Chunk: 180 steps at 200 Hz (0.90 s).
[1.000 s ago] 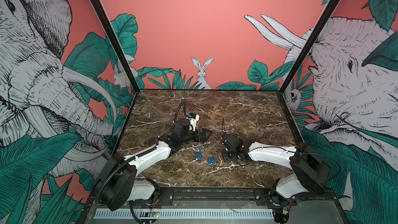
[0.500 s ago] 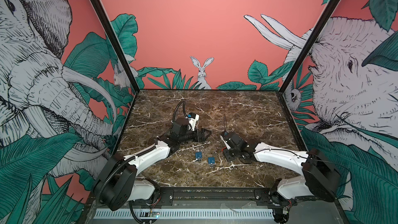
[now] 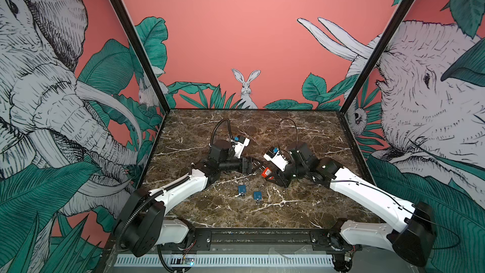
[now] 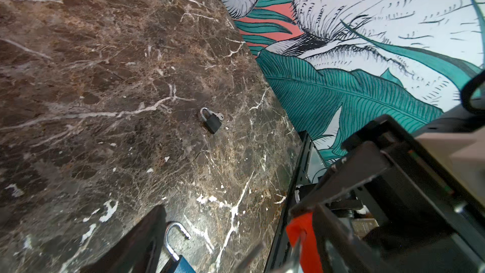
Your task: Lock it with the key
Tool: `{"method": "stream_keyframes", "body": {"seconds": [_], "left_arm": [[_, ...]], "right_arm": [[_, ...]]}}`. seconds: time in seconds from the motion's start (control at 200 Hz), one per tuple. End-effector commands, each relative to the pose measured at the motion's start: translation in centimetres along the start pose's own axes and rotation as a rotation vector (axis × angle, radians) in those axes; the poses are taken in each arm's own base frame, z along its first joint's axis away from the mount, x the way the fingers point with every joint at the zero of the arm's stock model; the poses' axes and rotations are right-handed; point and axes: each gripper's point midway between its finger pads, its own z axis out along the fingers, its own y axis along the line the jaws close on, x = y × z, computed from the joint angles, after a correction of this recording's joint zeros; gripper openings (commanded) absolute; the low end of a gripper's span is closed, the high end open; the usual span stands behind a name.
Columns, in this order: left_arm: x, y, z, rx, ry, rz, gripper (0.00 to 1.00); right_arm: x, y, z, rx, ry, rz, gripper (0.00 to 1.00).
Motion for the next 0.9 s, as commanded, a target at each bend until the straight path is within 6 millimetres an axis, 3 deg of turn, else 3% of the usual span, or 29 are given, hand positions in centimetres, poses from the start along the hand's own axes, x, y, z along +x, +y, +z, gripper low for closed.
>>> {"method": "stream_keyframes", "body": {"seconds": [0.0, 0.3, 0.58, 0.895], "left_arm": [[-2.1, -3.2, 0.0, 0.14, -0.036, 0.066, 0.87], [-0.1, -4.6, 0.2, 0.227, 0.054, 0.062, 0.83], [1.0, -5.2, 0.3, 0.251, 0.095, 0.057, 0.71], [1.3, -5.9, 0.7, 0.288, 0.129, 0.047, 0.56]], "right_arm": [[0.2, 1.9, -0.4, -0.106, 0.006, 0.013, 0.0], [-1.6, 0.8, -1.3, -0.025, -0.058, 0.014, 0.0], [-1.5, -1.0, -1.7, 0.084, -0.038, -0.002, 0.0], [-1.6, -1.5, -1.9, 0.125, -0.043, -0.047, 0.0]]}}
